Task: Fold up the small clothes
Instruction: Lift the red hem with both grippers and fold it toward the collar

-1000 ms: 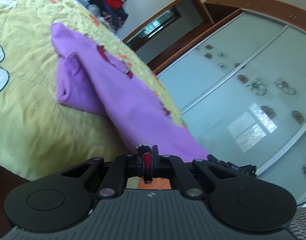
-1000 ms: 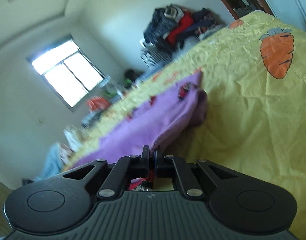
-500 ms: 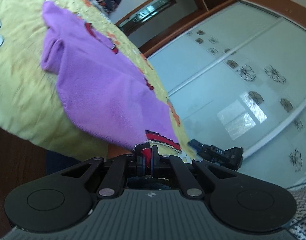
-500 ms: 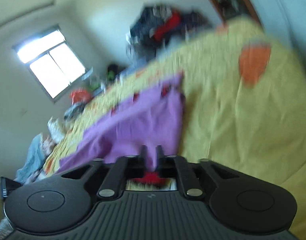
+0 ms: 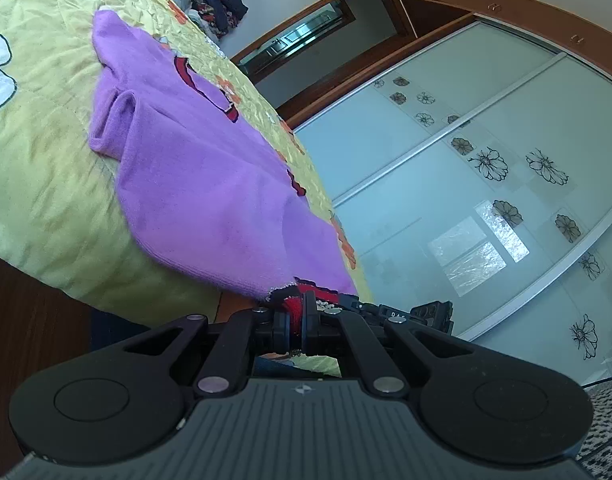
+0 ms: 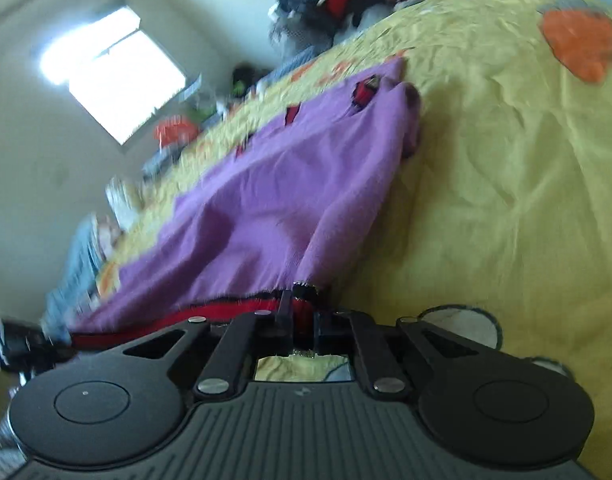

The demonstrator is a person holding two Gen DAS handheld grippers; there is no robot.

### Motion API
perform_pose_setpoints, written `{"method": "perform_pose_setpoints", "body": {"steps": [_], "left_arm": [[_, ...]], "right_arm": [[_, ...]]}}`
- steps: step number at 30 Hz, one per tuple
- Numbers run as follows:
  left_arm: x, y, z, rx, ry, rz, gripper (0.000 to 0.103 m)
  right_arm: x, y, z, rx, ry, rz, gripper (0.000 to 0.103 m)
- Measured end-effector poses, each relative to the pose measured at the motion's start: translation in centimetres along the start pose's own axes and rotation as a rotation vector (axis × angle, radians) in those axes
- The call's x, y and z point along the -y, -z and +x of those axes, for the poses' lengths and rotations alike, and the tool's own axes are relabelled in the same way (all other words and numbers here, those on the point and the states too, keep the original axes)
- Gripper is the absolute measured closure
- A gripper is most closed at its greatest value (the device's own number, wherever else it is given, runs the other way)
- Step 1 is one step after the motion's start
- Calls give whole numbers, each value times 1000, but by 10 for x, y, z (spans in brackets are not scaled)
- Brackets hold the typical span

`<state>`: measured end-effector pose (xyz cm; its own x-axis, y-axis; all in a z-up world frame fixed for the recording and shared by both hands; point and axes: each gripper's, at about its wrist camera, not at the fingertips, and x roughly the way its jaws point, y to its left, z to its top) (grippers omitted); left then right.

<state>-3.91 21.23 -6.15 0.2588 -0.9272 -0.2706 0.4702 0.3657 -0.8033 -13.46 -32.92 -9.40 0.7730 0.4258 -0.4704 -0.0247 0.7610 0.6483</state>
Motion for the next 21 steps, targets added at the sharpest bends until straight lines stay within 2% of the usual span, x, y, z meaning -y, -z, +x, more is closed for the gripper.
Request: {"method": "perform_pose_setpoints", "body": {"steps": [5,7,13,17,21], "left_arm": [[9,-4,-5,17,6,24,100],[16,-7,-8,37,13,42,100],[49,-9,-26,66,60,114,100],[63,-2,-38,62,69,119,100],[62,7,-40,61,68,98,100]], "right_arm": [[5,9,-22,158,-108,92,96],[4,10,-33,221,-193,111,96],[-6,7,-67,354,-296,137,97],[-15,8,-98,406,-298,115,97],[-14,15,-113,406,-283,141,96]]}}
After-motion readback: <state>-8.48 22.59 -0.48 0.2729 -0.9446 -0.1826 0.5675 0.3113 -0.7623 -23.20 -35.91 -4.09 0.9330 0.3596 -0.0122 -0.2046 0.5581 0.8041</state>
